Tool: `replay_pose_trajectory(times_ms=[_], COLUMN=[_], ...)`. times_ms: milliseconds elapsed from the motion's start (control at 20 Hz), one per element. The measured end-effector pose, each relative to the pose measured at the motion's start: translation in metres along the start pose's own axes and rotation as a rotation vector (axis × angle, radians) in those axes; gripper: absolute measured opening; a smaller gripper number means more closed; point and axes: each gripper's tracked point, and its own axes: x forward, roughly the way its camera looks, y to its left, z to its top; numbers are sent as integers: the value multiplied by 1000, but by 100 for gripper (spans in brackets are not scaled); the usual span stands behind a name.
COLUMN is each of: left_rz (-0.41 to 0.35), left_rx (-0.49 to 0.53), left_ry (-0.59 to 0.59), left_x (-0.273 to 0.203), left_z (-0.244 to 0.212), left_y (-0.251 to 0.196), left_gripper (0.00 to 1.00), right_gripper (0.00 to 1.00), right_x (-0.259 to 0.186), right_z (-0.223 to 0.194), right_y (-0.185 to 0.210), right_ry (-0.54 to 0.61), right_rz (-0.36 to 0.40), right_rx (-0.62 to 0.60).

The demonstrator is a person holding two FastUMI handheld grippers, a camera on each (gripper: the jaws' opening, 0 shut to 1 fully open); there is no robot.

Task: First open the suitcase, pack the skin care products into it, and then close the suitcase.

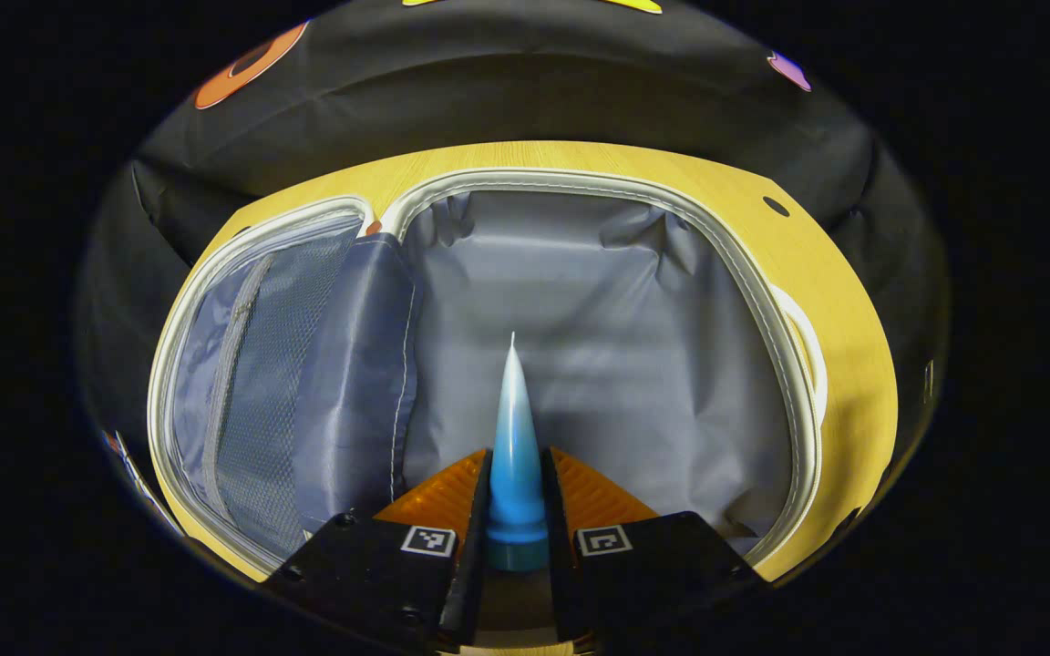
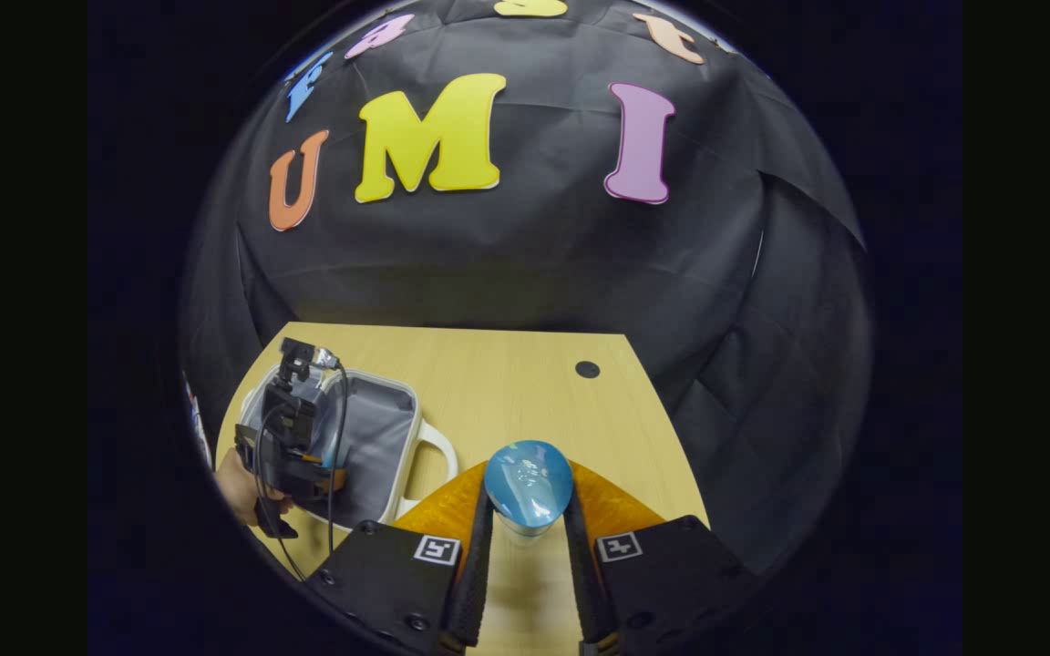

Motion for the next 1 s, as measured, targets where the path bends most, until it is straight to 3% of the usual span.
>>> replay_pose_trajectory(times_ms=[100, 200, 300, 450, 700, 1000], left_rz=[-2, -66, -67, -59, -19, 40], left_rx=[-21, -40, -39, -63, -97, -41], left_ry=[-14, -53, -96, -215, -460, -730], left_x=[-1, -14, -32, -74, -181, -329], left_z=[2, 7, 11, 26, 39, 38], left_y=[-2, -21, -24, -19, 13, 20], left_gripper=[38, 69, 100, 100, 100, 100], right_gripper=[37, 37, 35, 37, 37, 37], right_x=[1, 1, 2, 0, 3, 29], right_z=[4, 10, 19, 31, 36, -5], right_y=[11, 25, 40, 64, 122, 203], right_ry=[-1, -12, -31, -55, -54, 48], right_rz=[20, 49, 75, 119, 218, 313], right_rx=[-9, -31, -56, -67, -91, -88])
